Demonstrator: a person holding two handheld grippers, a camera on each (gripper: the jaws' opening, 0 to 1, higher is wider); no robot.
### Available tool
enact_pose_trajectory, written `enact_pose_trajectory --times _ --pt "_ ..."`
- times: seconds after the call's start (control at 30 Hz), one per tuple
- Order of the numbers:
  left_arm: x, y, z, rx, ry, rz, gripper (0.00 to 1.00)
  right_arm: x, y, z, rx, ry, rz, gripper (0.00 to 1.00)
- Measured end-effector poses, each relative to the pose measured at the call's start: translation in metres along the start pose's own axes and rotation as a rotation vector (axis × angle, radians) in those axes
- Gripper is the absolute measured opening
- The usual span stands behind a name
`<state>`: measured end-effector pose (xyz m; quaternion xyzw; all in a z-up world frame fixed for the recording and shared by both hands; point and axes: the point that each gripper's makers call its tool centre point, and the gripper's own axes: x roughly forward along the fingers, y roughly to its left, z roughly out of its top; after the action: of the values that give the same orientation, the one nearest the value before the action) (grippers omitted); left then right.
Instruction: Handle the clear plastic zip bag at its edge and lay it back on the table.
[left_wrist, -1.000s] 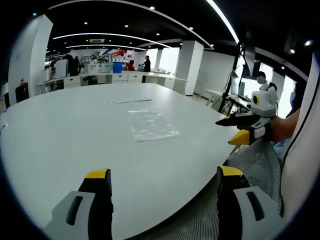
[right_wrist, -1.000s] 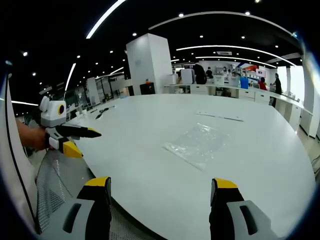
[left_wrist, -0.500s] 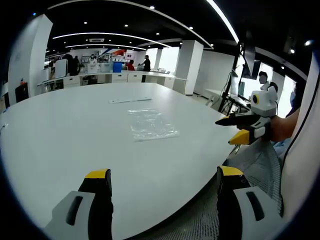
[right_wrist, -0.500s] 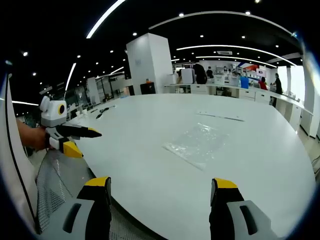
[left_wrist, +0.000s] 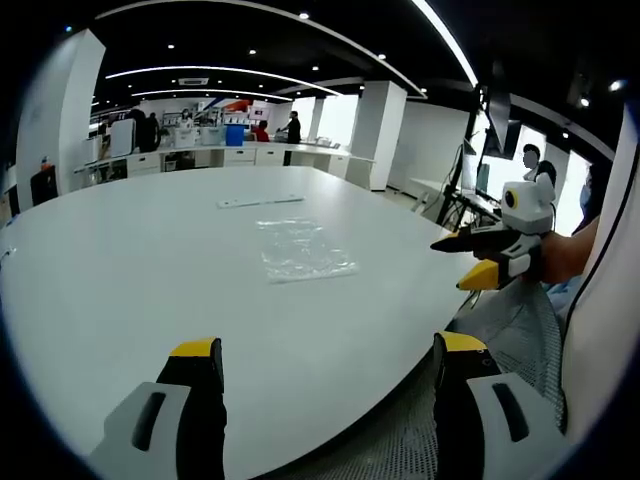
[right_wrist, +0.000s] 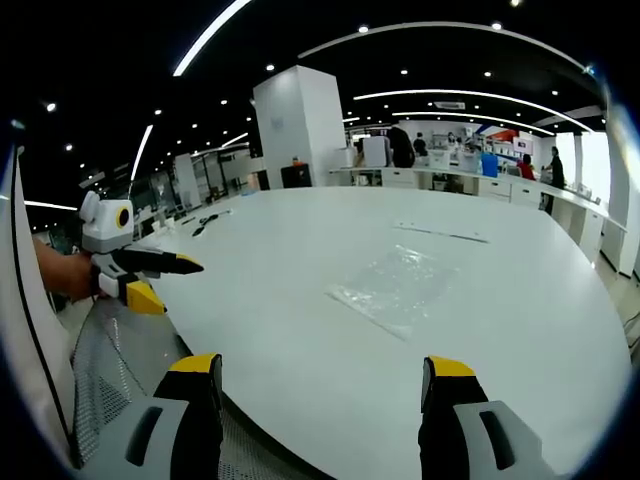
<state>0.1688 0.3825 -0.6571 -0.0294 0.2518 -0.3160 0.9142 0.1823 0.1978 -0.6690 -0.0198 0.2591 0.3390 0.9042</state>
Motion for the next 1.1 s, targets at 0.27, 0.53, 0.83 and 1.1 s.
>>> enact_pose_trajectory --times 0.27,0.53,0.83,1.1 --pt "0.002 0.007 -0.005 0.000 0.000 0.001 0.85 0.000 0.000 0.000 0.002 -0.002 0.000 0.82" --pt "0.002 0.012 -0.008 0.000 0.000 0.003 0.85 -0.001 0.000 0.000 0.000 -0.002 0.001 0.82" --pt "0.002 0.010 -0.007 -0.001 -0.002 0.003 0.85 -0.001 -0.002 0.001 0.001 -0.007 -0.001 0.81" --pt "0.001 0.005 -0.003 -0.002 -0.003 0.004 0.85 -0.001 0.000 0.004 -0.013 -0.007 0.005 0.81"
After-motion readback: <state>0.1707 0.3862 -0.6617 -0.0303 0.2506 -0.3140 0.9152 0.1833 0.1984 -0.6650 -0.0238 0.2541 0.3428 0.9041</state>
